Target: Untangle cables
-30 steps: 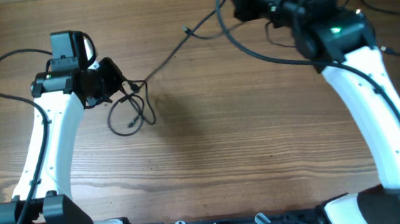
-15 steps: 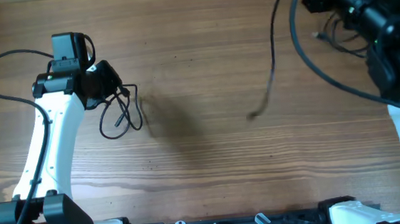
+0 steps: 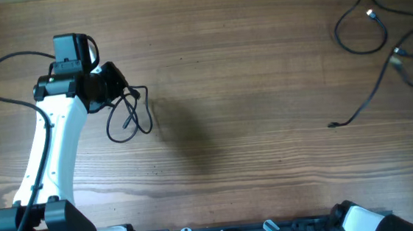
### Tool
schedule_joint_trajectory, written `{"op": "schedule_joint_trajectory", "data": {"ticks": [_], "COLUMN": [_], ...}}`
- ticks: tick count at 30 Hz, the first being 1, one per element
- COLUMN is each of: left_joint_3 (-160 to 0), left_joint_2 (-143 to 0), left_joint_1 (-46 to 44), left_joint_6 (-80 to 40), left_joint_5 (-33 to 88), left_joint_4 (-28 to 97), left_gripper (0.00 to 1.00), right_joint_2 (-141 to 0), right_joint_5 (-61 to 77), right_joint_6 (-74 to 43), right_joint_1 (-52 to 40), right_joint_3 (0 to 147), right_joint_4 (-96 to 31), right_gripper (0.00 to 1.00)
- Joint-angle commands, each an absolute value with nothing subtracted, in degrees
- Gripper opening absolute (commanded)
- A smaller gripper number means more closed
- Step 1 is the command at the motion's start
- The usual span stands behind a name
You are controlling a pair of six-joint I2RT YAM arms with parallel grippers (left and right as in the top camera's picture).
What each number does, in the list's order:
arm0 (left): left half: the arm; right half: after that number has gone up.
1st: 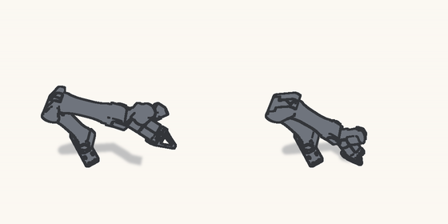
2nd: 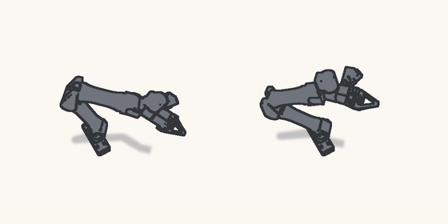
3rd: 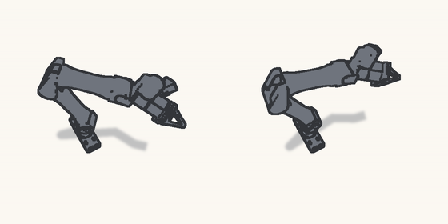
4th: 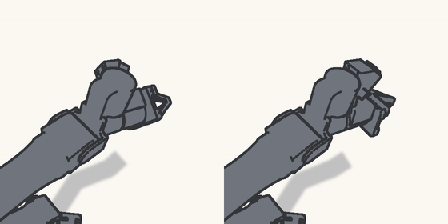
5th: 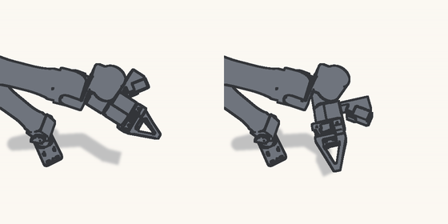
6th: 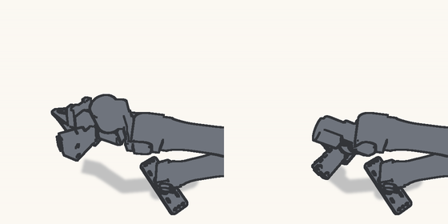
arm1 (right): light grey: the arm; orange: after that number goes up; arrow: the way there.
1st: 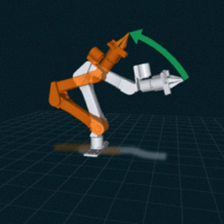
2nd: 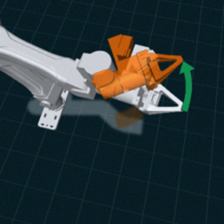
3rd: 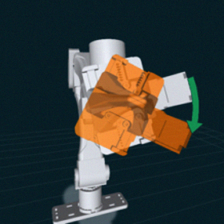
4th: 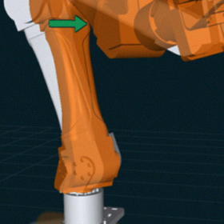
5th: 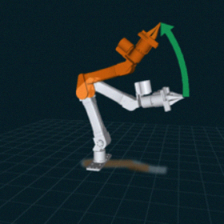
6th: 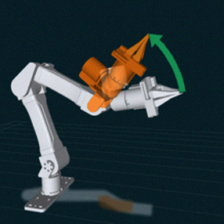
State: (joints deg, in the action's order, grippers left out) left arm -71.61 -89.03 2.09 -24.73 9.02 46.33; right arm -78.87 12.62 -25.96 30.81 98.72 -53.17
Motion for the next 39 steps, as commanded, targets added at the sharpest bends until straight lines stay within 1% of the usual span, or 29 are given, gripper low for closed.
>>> {"op": "schedule_joint_trajectory", "data": {"ticks": [1, 4, 7, 10, 11, 12, 13, 14, 15, 17, 18, 25, 28, 31, 34, 39], "left_joint_3": [-71.24, -71.24, -71.24, -71.24, -71.24, -71.24, -71.24, -71.24, -71.24, -71.24, -71.24, -71.24, -71.24, -71.24, -71.24, -71.24], "left_joint_2": [-89.17, -89.17, -89.17, -89.17, -89.17, -89.19, -89.17, -89.17, -89.19, -89.17, -89.17, -89.19, -89.17, -89.17, -89.19, -89.47], "left_joint_1": [1.96, 1.96, 0.93, -0.8, -1.37, -2.17, -2.92, -3.75, -4.4, -5.74, -6.42, -8.4, -8.45, -8.54, -8.78, -10.94], "left_joint_6": [-24.91, -24.93, -24.88, -24.88, -24.88, -24.88, -24.91, -24.91, -24.91, -24.93, -25.21, -26.39, -27.99, -28.62, -29.45, -29.45], "left_joint_5": [11.75, 13.1, 13.06, 13.06, 13.06, 13.06, 13.06, 13.06, 13.06, 13.06, 13.04, 13.06, 13.1, 13.45, 15.75, 16.71], "left_joint_4": [46.37, 46.33, 46.26, 45.69, 45.45, 44.99, 44.58, 44.14, 43.81, 43.03, 42.54, 40.53, 40.56, 40.6, 40.73, 40.93], "left_gripper": [0.04, 0.04, 0.04, 0.04, 0.04, 0.04, 0.04, 0.04, 0.04, 0.04, 0.04, 0.04, 0.04, 0.04, 0.04, 0.04], "right_joint_2": [-82.54, -87.15, -94.91, -101.8, -103.37, -105.27, -106.34, -107.09, -107.18, -106.85, -106.45, -101.14, -98.06, -94.87, -92.92, -93.27], "right_joint_5": [9.98, 5.43, 1.63, 0.4, 0.36, 0.62, 1.23, 1.83, 2.96, 5.8, 7.6, 9.3, 15.4, 21.52, 21.69, 20.4], "right_joint_6": [-26.94, -27.05, -27.18, -27.92, -28.8, -28.91, -28.93, -28.91, -28.91, -28.91, -28.86, -26.59, -22.24, -16.64, -14.26, -13.69], "right_joint_1": [36.16, 38.11, 38.72, 38.72, 38.72, 38.72, 38.72, 38.72, 38.72, 38.7, 38.72, 36.64, 33.21, 26.33, 15.66, 4.01], "right_joint_3": [98.78, 98.76, 98.76, 98.76, 98.76, 98.76, 98.76, 98.76, 98.76, 98.85, 99.15, 100.05, 100.05, 100.05, 100.05, 100.01], "right_joint_4": [-53.36, -51.94, -48.56, -45.71, -45.15, -44.47, -44.14, -44.18, -44.34, -44.38, -45.01, -51.53, -51.66, -51.2, -52.58, -53.47], "right_gripper": [0.04, 0.04, 0.04, 0.04, 0.08, 0.38, 0.61, 0.78, 0.88, 0.98, 1.0, 1.0, 0.99, 0.99, 1.0, 0.99]}}
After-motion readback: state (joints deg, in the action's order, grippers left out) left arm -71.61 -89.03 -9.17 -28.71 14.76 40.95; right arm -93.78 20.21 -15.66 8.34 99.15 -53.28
